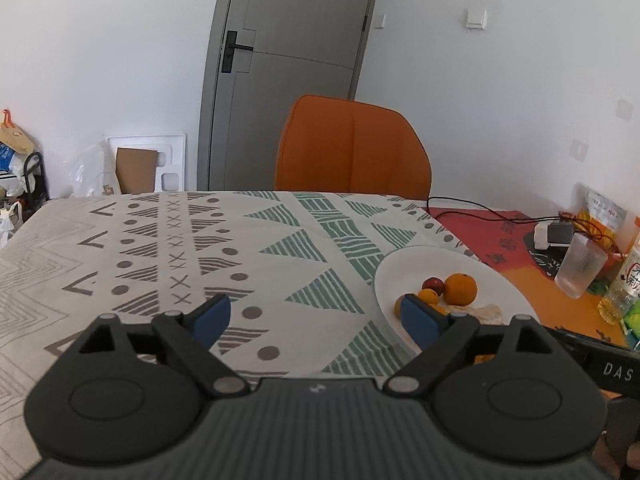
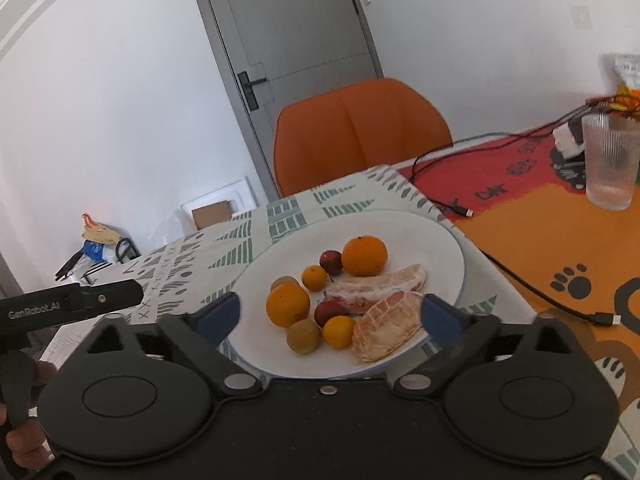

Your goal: Organize fruits

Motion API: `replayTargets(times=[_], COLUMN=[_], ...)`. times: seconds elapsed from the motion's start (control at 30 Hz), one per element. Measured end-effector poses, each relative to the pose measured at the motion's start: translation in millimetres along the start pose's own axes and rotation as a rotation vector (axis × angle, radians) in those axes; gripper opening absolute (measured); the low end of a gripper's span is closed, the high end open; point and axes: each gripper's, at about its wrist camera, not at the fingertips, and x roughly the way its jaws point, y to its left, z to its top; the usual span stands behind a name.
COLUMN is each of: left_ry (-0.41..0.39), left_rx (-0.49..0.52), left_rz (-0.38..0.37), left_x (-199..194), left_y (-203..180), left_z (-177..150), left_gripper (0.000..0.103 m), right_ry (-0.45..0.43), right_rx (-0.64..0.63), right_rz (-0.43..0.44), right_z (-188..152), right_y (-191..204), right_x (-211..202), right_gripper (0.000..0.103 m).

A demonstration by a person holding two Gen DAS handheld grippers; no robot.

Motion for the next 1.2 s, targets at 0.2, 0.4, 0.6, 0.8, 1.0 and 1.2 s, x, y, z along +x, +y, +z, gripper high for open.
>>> replayTargets(times=[0.2,0.4,0.6,0.8,1.0,1.2], left_ry=[0.041,0.016,-0.032,-0.058,-0.06,-0.093], left_rx=[0.026,0.018,0.009,0.001,-0.007,-0.02], left_rz=[-0.005,0.009,0.022,0.037,0.058,0.073], left_x=[-11,-24,-39,-54,-64,-79], left_y=[3,9,19,30,38,46], left_z=[-5,-9,-10,-12,-14,-15], left_gripper=[0.102,0.102,0.103,0.103,0.103,0.103], right_ry=[-0.005,0.001,-0.02,-0.013,0.012,0.019], right_rx=[-0.024,-0.026,-0.024,-0.009,-0.041,-0.068], right_rz=[0.024,0.017,0.012,0.023,0.047,0.062], right_z=[0,0,0,-1,-4,-4], right_y=[13,19,24,28,41,49], right_x=[-7,-11,-16,-19,-23,-29], right_gripper=[0.103,0.103,0.103,0.103,0.103,0.103])
